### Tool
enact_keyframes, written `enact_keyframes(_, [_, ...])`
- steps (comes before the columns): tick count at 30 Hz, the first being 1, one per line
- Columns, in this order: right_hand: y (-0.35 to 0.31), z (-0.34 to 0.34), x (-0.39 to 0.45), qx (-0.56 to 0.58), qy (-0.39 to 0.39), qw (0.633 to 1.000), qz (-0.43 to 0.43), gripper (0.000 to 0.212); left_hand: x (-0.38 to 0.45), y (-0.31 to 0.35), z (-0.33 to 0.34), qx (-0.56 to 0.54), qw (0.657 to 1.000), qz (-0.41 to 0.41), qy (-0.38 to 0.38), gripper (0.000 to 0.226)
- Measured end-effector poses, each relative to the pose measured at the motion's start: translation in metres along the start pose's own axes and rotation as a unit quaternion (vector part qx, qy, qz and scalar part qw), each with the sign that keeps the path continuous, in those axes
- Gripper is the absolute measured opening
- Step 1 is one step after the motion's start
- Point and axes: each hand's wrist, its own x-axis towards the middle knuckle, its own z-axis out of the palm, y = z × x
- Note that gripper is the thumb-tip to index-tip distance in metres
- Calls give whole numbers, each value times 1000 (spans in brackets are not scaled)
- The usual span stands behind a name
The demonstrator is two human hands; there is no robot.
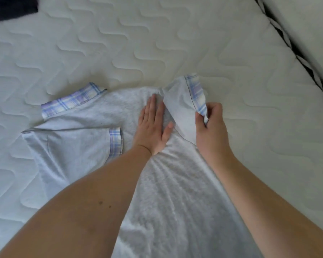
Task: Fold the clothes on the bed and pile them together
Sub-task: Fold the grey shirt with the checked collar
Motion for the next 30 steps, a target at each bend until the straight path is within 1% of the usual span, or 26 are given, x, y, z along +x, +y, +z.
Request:
enact_keyframes(3, [-5, -1, -29, 33, -6, 999, -33, 12, 5, 7, -11, -75, 994, -78, 26, 73])
enact_keyframes(4, [-7, 0, -36, 39, -15, 998, -48, 11, 8, 11, -17, -133, 984, -118, 30, 71])
enact_keyframes(5, [-8, 2, -42, 47, -27, 997, -58, 11, 15, 14, -26, -237, 957, -167, 28, 68])
enact_keyframes(6, [-9, 4, -48, 56, -43, 996, -60, 18, 24, 16, -37, -367, 904, -219, 25, 66])
enact_keyframes(7, [-12, 8, -54, 62, -66, 994, -61, 32, 30, 15, -49, -471, 840, -266, 19, 63])
enact_keyframes(8, [-16, 12, -59, 61, -93, 992, -66, 44, 34, 11, -63, -531, 791, -303, 5, 61])
enact_keyframes(9, [-23, 17, -63, 49, -114, 989, -82, 48, 38, 4, -79, -564, 757, -330, -19, 62])
enact_keyframes(11, [-35, 27, -70, 9, -151, 978, -144, 45, 37, -11, -107, -610, 699, -356, -110, 75])
enact_keyframes(12, [-41, 34, -74, -17, -179, 968, -173, 47, 35, -20, -120, -615, 683, -361, -155, 80])
enact_keyframes(14, [-52, 49, -83, -95, -230, 948, -198, 57, 28, -36, -140, -609, 675, -361, -208, 78])
enact_keyframes(17, [-65, 72, -102, -198, -252, 923, -212, 68, 10, -51, -168, -632, 653, -320, -267, 69])
enact_keyframes(18, [-71, 80, -108, -211, -257, 918, -215, 69, 1, -55, -174, -632, 654, -305, -283, 61])
enact_keyframes(20, [-80, 96, -118, -227, -260, 913, -218, 67, -14, -62, -179, -615, 668, -296, -296, 34])
enact_keyframes(21, [-84, 105, -124, -229, -259, 913, -216, 66, -22, -66, -178, -597, 689, -295, -286, 20])
enact_keyframes(22, [-88, 113, -130, -221, -255, 918, -210, 66, -28, -72, -175, -574, 717, -297, -260, 13])
enact_keyframes(23, [-92, 121, -136, -207, -249, 925, -199, 67, -34, -77, -174, -554, 742, -303, -224, 18])
enact_keyframes(24, [-94, 128, -142, -199, -243, 930, -191, 68, -39, -83, -172, -543, 757, -310, -188, 24])
enact_keyframes(25, [-96, 133, -147, -197, -235, 933, -189, 69, -45, -88, -173, -542, 763, -316, -157, 28])
enact_keyframes(26, [-96, 138, -152, -199, -228, 934, -190, 69, -52, -94, -173, -546, 762, -322, -135, 31])
enact_keyframes(28, [-90, 144, -157, -207, -219, 936, -181, 71, -65, -105, -170, -564, 741, -345, -118, 34])
enact_keyframes(29, [-85, 145, -159, -216, -223, 935, -171, 72, -70, -110, -167, -558, 739, -358, -119, 35])
enact_keyframes(30, [-79, 145, -161, -227, -231, 932, -162, 74, -74, -113, -164, -531, 755, -366, -121, 35])
